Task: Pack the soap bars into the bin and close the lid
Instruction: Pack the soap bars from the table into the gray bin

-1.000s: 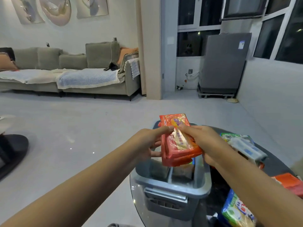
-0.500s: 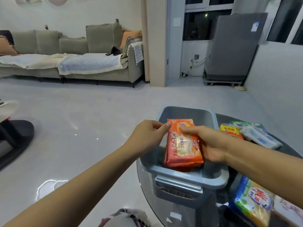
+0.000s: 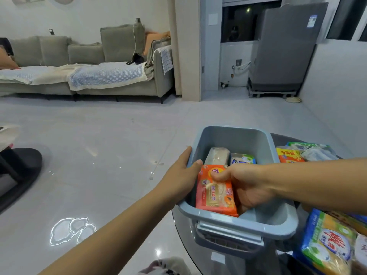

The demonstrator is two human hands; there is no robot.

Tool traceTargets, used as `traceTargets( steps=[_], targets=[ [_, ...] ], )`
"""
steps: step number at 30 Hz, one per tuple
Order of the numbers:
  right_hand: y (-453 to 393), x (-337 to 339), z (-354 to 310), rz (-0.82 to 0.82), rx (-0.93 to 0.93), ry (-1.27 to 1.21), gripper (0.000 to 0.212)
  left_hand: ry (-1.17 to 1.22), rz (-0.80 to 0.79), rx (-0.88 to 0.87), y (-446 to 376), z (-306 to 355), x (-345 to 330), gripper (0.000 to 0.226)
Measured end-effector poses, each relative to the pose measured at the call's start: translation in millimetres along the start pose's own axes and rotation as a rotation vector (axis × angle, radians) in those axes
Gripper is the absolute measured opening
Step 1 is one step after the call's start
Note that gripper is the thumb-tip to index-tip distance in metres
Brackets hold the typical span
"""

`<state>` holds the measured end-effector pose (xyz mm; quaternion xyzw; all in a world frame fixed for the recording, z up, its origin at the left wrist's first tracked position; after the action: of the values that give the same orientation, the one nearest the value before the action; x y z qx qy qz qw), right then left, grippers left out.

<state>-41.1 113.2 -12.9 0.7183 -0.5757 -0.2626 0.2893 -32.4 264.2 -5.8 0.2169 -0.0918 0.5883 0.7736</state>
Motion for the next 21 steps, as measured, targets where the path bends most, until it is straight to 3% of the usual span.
traceTargets(
  steps=[12, 16, 21],
  targets=[
    [0, 11, -5, -0.191, -0.147, 0.070, 0.038, 0.058, 0.028, 0.056, 2, -1, -4, 0.044],
    [-1, 16, -4, -0.247, -0.160, 0.121, 0.048, 0.061, 0.036, -0.005, 6, -7, -8, 0.045],
    [0, 9, 5, -0.251, -0.105, 0.032, 0.022, 0.076, 0.033, -0.023, 6, -10, -8, 0.044]
  ],
)
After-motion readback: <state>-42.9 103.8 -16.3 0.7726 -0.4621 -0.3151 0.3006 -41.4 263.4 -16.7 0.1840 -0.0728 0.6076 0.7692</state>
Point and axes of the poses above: each hand's wrist, its own y-axis away from the middle knuckle, its own x-axis out of the back of the hand, z = x × y, the point moved 1 cm from there along -y, towards the middle knuckle, and after that the axes turned 3 degrees about x, right-handed, at the moved point
